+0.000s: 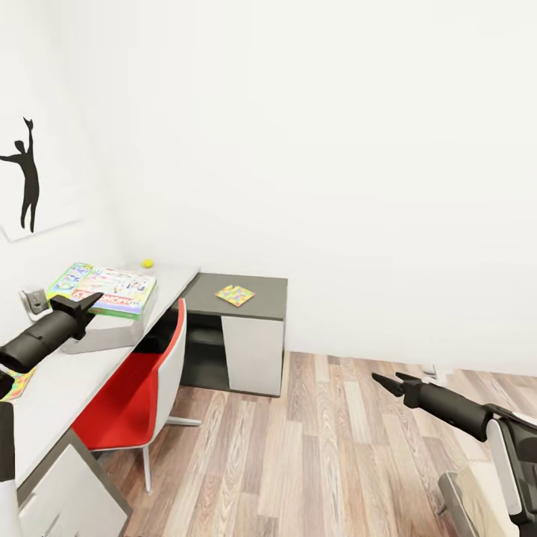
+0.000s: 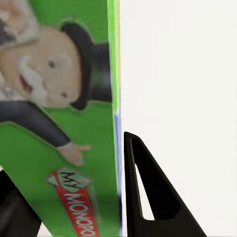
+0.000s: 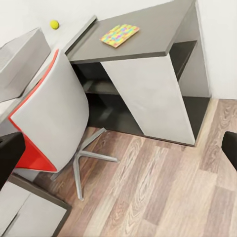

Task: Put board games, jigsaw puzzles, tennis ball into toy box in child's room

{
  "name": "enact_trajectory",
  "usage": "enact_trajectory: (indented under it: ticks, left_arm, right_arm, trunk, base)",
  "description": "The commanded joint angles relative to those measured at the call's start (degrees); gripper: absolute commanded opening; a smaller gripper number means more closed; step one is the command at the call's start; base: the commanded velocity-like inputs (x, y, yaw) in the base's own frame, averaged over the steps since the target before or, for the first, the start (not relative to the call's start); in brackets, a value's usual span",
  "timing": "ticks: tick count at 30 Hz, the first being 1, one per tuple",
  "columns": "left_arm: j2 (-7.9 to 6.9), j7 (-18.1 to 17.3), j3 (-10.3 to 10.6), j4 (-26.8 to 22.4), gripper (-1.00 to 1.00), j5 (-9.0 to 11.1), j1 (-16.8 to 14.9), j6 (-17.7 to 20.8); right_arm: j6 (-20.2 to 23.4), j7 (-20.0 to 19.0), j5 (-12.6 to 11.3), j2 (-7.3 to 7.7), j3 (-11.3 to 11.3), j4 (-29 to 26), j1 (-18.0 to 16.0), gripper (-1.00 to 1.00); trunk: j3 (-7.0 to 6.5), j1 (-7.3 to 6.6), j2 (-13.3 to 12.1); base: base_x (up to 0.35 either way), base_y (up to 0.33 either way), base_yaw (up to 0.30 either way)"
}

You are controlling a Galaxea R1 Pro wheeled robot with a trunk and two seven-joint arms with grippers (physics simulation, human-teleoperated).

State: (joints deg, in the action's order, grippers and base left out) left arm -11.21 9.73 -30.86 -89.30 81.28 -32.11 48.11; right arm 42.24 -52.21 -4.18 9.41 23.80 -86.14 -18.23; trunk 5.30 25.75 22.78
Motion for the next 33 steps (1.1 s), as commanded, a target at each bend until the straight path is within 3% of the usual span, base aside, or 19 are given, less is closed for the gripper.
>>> enact_trajectory:
  ticks: [1, 5, 8, 12, 33]
  left_arm:
    - [0.05, 1.0, 0.6, 0.9, -1.0, 0.6, -1.1, 0.3]
    - [-0.54, 1.4, 1.3, 3.5, -1.0, 1.1, -3.6, 0.2]
    - [-1.44, 1.4, 1.3, 2.9, -1.0, 1.4, -4.6, 0.3]
    - [-1.44, 1.4, 1.3, 2.9, -1.0, 1.4, -5.7, 0.3]
    - [-1.44, 1.4, 1.3, 2.9, -1.0, 1.4, -5.7, 0.3]
  right_arm:
    - [0.5, 0.0, -0.5, 0.02, 0.1, 0.1, -0.1, 1.0]
    - [0.0, -0.2, -0.4, -0.44, -0.5, -0.2, -0.7, 1.0]
    - [0.0, -0.1, -0.4, -0.44, -0.5, -0.4, -1.6, 1.0]
    - [0.0, -0.1, -0.4, -0.44, -0.5, -0.4, -1.6, 1.0]
    - [0.0, -0.1, -0.4, -0.44, -0.5, -0.4, -1.6, 1.0]
  trunk:
    - [0.15, 0.04, 0.1]
    - [0.16, 0.04, 0.1]
    - [0.16, 0.04, 0.1]
    - [0.16, 0.04, 0.1]
    - [0.16, 0.04, 0.1]
  base:
    - [0.0, 0.0, 0.062]
    - [0.0, 0.0, 0.022]
    - [0.0, 0.0, 0.0]
    - [0.0, 0.0, 0.0]
    - [0.0, 0.0, 0.0]
